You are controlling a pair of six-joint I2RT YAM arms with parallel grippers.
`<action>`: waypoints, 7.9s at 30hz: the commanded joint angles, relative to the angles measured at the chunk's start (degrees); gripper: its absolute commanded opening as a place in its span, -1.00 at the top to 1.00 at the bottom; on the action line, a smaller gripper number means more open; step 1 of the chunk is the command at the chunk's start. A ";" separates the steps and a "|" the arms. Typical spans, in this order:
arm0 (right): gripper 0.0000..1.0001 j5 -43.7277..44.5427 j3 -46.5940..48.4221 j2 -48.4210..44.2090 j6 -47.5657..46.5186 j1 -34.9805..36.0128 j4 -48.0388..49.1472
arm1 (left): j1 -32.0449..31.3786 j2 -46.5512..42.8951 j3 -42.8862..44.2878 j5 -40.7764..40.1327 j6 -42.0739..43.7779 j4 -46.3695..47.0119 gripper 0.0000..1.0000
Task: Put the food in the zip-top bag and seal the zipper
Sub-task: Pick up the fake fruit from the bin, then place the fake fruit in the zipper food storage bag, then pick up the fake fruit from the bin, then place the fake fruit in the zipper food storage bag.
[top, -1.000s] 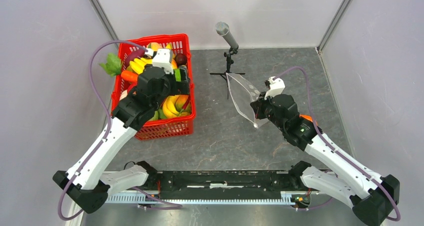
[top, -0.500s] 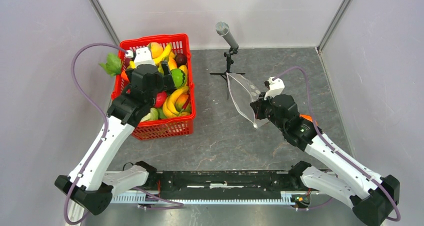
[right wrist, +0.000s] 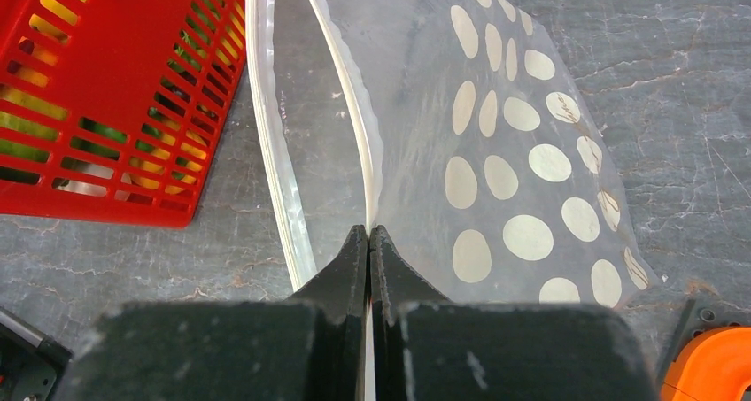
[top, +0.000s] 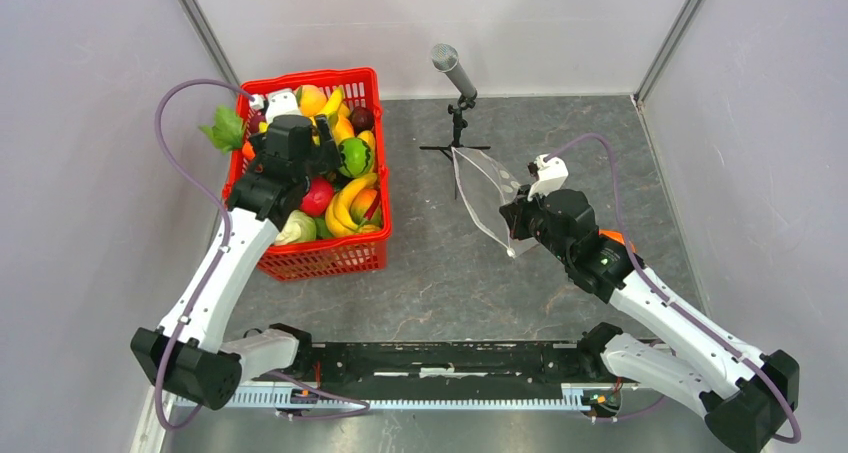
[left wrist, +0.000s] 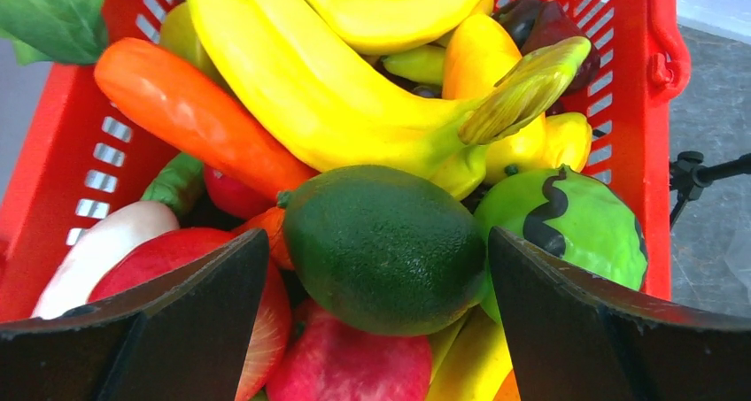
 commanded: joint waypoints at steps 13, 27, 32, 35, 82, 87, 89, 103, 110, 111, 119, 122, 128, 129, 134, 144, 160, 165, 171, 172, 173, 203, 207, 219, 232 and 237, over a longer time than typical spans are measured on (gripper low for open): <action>1.00 -0.74 -0.01 0.15 -0.32 0.16 3.64 | 2.99 -2.23 -5.00 9.01 -2.55 6.27 -0.54; 1.00 -1.78 -1.32 0.02 1.41 0.16 5.42 | 2.95 -15.99 -5.48 28.59 -0.11 13.64 -0.08; 1.00 -2.54 -1.88 -0.11 2.45 0.18 6.60 | 1.53 -14.50 -10.00 51.39 -9.34 27.71 -0.03; 1.00 -2.63 -2.64 -0.15 3.44 0.18 7.67 | -5.60 -12.28 -9.98 51.18 -7.07 29.12 -0.02; 1.00 -7.09 -2.73 -6.53 4.92 0.14 10.58 | -29.92 7.48 -14.90 40.28 2.67 50.51 -0.16; 1.00 -9.88 -2.16 -5.99 3.44 0.11 9.81 | -30.24 8.90 -12.22 39.89 5.16 46.89 -0.20; 1.00 -11.36 -1.88 -5.50 2.80 0.16 9.80 | -30.44 9.55 -11.64 41.32 6.23 46.04 -0.23; 1.00 -9.35 -3.41 -7.85 5.07 0.10 14.14 | -31.68 10.37 -11.52 33.37 14.74 38.34 -0.25; 1.00 -11.46 -3.61 -7.71 6.49 0.18 16.30 | -31.68 11.07 -9.97 35.03 12.23 40.67 -0.49; 1.00 -10.91 -3.38 -7.47 6.26 0.14 15.19 | -31.68 11.52 -9.51 35.63 11.57 40.47 -0.60; 1.00 -6.48 -4.33 -7.89 6.87 0.10 13.03 | -31.68 10.35 -8.69 39.37 10.34 40.14 -1.00; 1.00 -5.63 -4.38 -7.86 6.90 0.10 12.80 | -31.67 9.17 -7.83 38.29 10.71 37.94 -1.00; 1.00 -3.54 -5.17 -8.11 7.09 0.11 12.54 | -31.68 2.67 -9.18 35.50 12.33 38.09 -1.00; 1.00 -3.35 -5.37 -8.22 7.13 0.08 12.54 | -31.68 1.75 -8.98 34.13 12.95 37.19 -1.00; 1.00 -3.00 -5.74 -8.28 7.03 0.10 12.59 | -31.59 -1.77 -8.47 23.64 15.26 31.78 -1.00; 1.00 -3.25 -5.83 -8.19 6.87 0.15 12.54 | -30.81 -3.04 -5.20 -4.42 12.10 22.11 -1.00; 1.00 -3.40 -5.24 -7.81 6.91 0.10 11.45 | -15.95 1.15 -2.20 -7.15 -0.32 11.16 -1.00; 1.00 -4.55 -4.45 -6.65 6.70 0.12 11.24 | -11.18 2.29 -3.86 1.73 -2.39 13.22 -1.00; 1.00 -4.66 -4.67 -6.61 6.63 0.11 11.37 | -10.11 4.42 -3.26 4.58 -2.47 12.42 -1.00; 1.00 -4.66 -4.69 -6.69 6.71 0.15 11.39 | -10.10 4.72 -3.26 5.30 -2.47 12.41 -1.00; 1.00 -4.63 -4.78 -6.66 6.77 0.11 11.39 | -10.08 4.96 -3.32 6.09 -2.45 12.44 -1.00; 1.00 -4.33 -6.10 -6.91 7.17 0.11 12.01 | -9.99 -7.16 -10.02 17.53 0.24 22.04 -0.24; 1.00 -4.31 -6.22 -6.88 7.15 0.11 12.01 | -10.05 -8.44 -10.44 25.92 0.14 25.14 -0.24; 1.00 -4.22 -6.44 -7.00 7.25 0.12 13.57 | -11.27 -5.76 -10.64 55.64 -0.53 33.59 -0.22; 1.00 -5.77 -5.86 -5.28 7.75 0.11 14.29 | -24.32 3.13 -10.11 56.13 0.41 40.99 -0.24; 1.00 -6.81 -5.82 -5.23 7.77 0.10 14.47 | -25.51 7.59 -9.19 48.67 -1.24 41.05 -0.22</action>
